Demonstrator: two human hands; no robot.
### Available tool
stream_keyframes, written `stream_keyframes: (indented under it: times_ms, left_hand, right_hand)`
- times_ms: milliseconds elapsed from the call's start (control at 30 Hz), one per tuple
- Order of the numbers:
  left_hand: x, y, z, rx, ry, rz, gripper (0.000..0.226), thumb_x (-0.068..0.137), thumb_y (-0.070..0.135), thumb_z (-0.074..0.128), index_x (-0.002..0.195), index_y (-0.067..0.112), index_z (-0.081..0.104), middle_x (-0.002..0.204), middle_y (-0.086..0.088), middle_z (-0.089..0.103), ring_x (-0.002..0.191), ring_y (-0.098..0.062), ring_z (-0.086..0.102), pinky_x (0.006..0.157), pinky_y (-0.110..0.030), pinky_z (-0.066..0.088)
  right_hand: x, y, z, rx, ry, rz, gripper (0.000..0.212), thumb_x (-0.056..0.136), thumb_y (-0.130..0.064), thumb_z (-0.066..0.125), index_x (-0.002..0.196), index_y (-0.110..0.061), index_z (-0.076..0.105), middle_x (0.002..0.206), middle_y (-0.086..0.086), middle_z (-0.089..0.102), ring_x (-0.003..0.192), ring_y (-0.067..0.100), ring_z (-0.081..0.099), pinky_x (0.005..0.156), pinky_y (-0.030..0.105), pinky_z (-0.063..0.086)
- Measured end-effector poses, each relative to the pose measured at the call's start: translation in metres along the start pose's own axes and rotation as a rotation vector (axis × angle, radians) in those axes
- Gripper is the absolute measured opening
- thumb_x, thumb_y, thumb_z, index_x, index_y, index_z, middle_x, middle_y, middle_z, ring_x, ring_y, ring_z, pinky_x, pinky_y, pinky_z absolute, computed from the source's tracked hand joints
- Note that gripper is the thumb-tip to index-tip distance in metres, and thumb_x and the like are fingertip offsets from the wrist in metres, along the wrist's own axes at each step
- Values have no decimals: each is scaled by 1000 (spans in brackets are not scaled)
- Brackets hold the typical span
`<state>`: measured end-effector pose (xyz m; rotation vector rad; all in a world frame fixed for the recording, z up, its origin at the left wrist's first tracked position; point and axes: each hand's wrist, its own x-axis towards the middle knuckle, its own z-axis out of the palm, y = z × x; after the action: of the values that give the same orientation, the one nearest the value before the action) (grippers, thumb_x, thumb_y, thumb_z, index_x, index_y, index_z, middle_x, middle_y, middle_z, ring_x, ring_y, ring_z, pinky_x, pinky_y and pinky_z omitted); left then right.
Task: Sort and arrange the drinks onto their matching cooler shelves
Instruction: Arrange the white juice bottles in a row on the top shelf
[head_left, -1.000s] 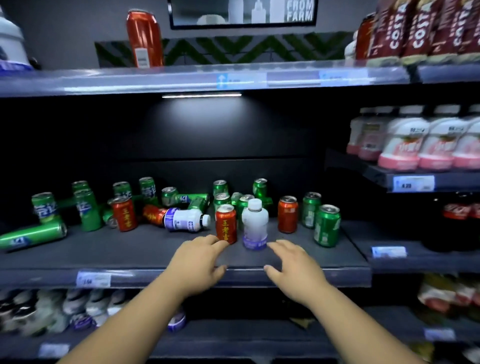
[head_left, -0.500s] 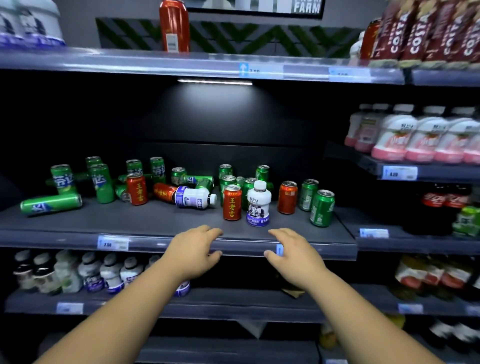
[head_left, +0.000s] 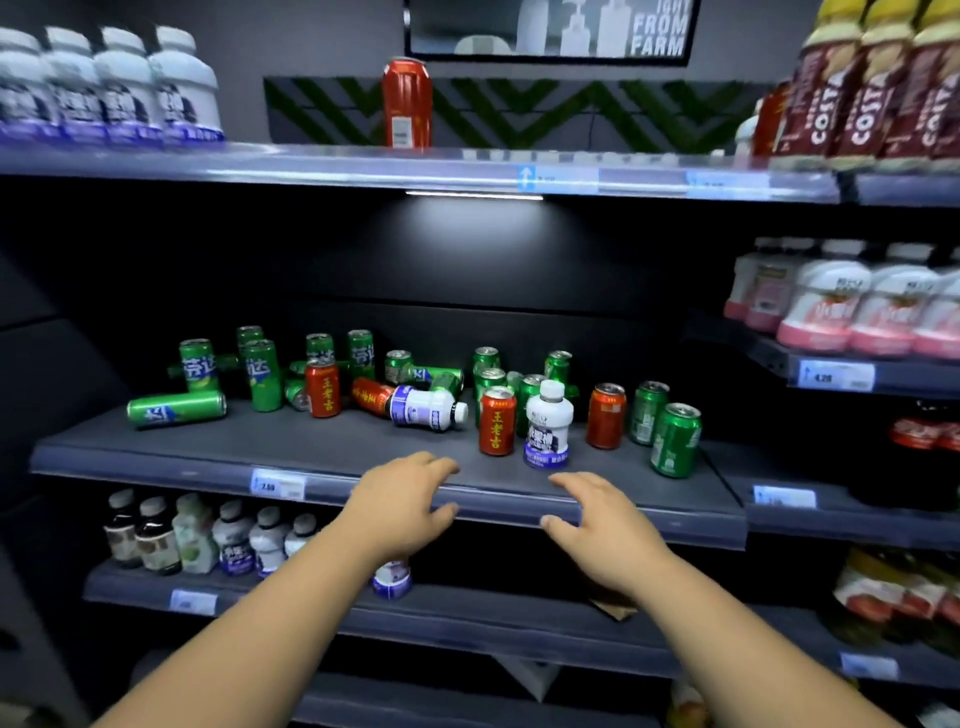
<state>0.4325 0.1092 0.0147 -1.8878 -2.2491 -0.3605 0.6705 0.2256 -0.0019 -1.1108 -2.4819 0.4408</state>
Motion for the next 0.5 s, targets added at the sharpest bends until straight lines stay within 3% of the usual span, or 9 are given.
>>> stream_keyframes:
  times_ms: [200, 500]
  left_hand:
    - [29, -52, 4, 7, -4, 2, 56, 91, 52, 50, 144, 33, 41, 140, 7, 51, 124, -19, 53, 92, -36, 49]
    - [110, -146, 33, -35, -62, 103, 57, 90, 51, 53, 143, 32, 42, 139, 8, 52, 123, -17, 53, 91, -38, 51]
  right_hand:
    - [45, -21, 19, 22, 18, 13, 61, 94, -46, 60, 150, -30, 42, 157, -7, 39, 143, 14, 38, 113, 33, 37]
    - [118, -38, 63, 72, 79, 181, 61, 93, -44, 64, 148, -28, 43, 154, -6, 43, 139, 14, 42, 111, 31, 38]
